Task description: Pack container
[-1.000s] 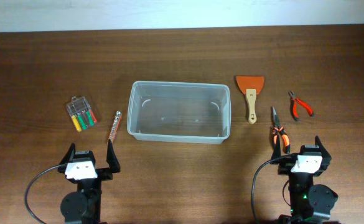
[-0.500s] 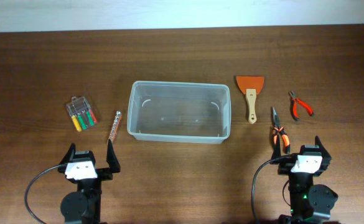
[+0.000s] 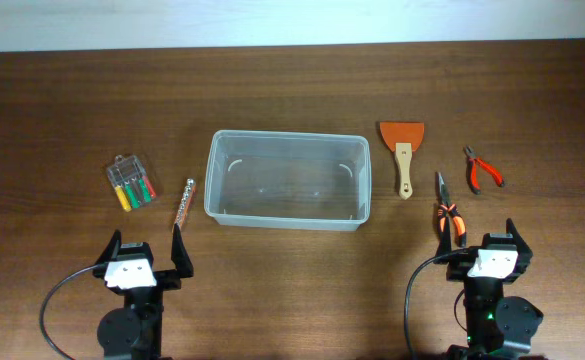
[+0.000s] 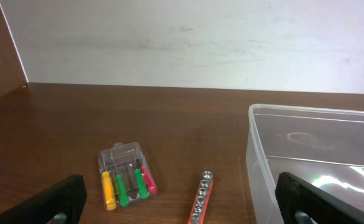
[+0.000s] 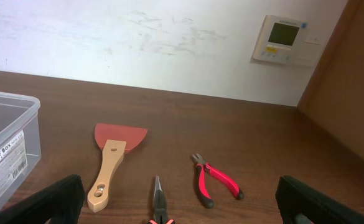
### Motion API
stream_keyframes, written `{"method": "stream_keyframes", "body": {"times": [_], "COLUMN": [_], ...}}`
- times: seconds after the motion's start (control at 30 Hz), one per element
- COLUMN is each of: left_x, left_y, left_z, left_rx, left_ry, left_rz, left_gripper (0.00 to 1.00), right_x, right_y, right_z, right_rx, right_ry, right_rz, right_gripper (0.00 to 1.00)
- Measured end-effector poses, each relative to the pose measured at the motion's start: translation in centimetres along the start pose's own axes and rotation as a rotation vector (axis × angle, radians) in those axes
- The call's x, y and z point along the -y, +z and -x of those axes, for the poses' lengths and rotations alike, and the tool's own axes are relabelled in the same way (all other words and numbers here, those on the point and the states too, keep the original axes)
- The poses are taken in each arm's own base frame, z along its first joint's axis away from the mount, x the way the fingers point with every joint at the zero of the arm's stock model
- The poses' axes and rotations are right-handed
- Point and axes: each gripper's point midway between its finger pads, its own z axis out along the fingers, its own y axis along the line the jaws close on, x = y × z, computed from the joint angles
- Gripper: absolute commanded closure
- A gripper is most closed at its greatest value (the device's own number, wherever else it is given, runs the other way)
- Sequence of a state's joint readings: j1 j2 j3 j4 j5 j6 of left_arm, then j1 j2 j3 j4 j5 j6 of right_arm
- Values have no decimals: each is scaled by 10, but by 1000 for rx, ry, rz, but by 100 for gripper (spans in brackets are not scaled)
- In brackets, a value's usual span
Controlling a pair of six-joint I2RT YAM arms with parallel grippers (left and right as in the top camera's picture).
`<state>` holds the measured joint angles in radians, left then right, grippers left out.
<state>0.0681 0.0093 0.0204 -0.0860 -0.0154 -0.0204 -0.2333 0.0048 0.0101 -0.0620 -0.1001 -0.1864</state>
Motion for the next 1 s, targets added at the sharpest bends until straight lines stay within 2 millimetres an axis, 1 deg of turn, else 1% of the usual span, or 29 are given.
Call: {"method": "stream_keyframes", "body": {"times": [0.7,0.77,0.9,1.0], "left_x": [-2,-2,-2,-2], "left_y": [0,0,0,-1], "left_z": [2,4,12,16], "left_rx": [9,16,46,44], "left_ry": [0,0,-1,-1], "left_rz": [11,12,10,15], "left_gripper": [1,1,1,1], "right_x": [0,0,2,2], "right_y": [0,0,-1,0], "right_z": [1,4,21,21], "right_rx": [2,17,84,78], "right_ry": [-1,4,16,21], "right_rz": [0,1,-7,-2], "right_gripper": [1,1,1,1]}}
